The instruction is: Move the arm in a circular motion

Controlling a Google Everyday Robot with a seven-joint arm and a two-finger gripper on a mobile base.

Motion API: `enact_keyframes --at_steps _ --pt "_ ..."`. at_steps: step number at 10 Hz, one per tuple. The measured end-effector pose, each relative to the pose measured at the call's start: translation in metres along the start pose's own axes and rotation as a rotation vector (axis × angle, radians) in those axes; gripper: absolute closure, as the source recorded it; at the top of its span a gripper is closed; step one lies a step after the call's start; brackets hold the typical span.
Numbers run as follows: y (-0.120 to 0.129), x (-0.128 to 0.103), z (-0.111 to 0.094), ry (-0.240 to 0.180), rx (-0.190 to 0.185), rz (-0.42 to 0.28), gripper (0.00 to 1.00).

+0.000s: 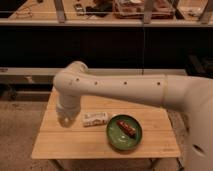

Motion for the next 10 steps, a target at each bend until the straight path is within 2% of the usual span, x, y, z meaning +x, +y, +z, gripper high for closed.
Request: enact_keyframes --at_steps 2,3,6,7,9,10 --pt "0.083 -0.028 0.013 -0.030 -0.042 0.106 1.00" --pt "0.141 -0.036 0.016 -0.038 -0.068 0.208 1.00" --pt "0.255 -0.034 0.010 -0.028 -0.125 0.439 1.00" --pt "0.317 -0.019 -0.002 -0.005 -0.171 0.564 1.00" --pt "0.382 0.016 -0.024 0.046 -0.233 0.716 1.00" --pt "0.412 0.054 -0.044 0.097 -0.271 0.805 1.00"
